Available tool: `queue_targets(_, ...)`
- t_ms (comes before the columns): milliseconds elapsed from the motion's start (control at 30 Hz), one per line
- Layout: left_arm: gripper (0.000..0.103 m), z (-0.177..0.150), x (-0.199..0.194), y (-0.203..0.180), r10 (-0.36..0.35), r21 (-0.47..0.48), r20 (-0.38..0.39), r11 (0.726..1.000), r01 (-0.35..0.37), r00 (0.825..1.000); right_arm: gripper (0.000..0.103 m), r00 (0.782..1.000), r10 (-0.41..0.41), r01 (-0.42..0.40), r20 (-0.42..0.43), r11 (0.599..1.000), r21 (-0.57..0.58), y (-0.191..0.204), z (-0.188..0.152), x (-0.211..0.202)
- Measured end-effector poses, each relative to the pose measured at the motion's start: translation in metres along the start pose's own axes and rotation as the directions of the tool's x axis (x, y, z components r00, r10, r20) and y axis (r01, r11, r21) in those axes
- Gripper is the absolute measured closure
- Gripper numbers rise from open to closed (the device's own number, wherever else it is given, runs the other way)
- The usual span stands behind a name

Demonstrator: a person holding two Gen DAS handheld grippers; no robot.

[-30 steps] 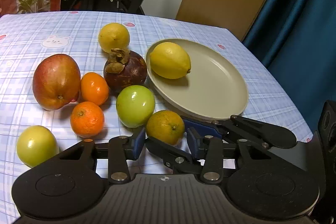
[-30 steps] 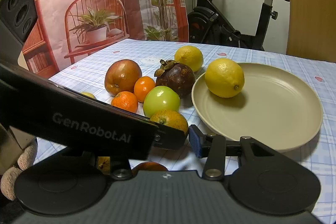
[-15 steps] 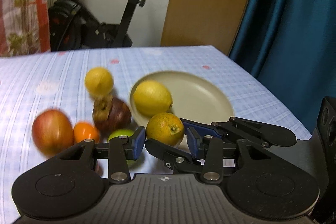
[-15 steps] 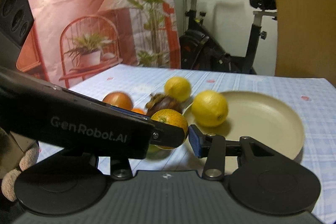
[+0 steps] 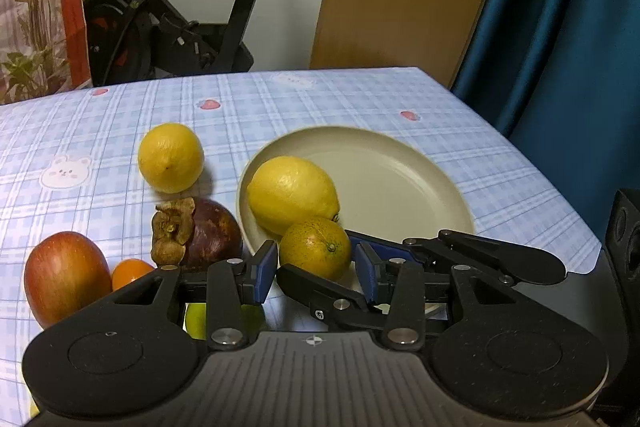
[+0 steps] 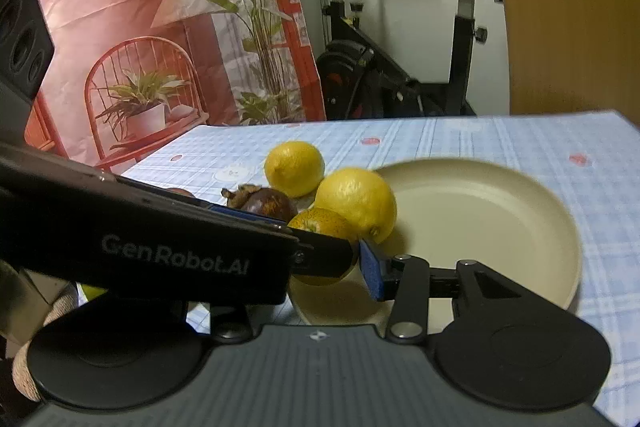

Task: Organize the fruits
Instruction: 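Carry the tangerine onto the plate and open the left gripper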

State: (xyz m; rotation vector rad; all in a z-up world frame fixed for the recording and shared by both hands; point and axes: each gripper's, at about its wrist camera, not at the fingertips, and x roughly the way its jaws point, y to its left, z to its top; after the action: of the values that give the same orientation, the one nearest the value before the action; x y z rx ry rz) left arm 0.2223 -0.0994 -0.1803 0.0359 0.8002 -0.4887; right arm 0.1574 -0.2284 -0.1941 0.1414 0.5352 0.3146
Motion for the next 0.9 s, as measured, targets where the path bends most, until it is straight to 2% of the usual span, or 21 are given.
queue_targets(433,0.059,-0.002,0.006,0.0,0.019,0.005,0.001,1.0,-0.019,1.0,0.057,1.0,-0.008,0.008,-0.014,1.0,0.002,0.0,-0.002,0.004)
queue_targets(533,0.057,-0.003,0.0,0.001,0.01,-0.017,0.012,1.0,-0.009,1.0,0.052,1.0,-0.011,0.011,0.007,1.0,0.011,-0.001,-0.003,0.0)
queue_targets(800,0.057,-0.009,-0.045,0.014,0.002,-0.074,0.094,0.997,0.005,0.996,0.051,0.998,0.002,-0.003,0.06,1.0,0.011,0.001,-0.007,-0.016)
queue_targets(900,0.057,-0.015,-0.067,0.025,0.021,-0.098,0.123,0.995,-0.009,0.992,0.051,0.998,-0.001,0.0,0.068,1.0,0.012,0.003,-0.01,-0.027)
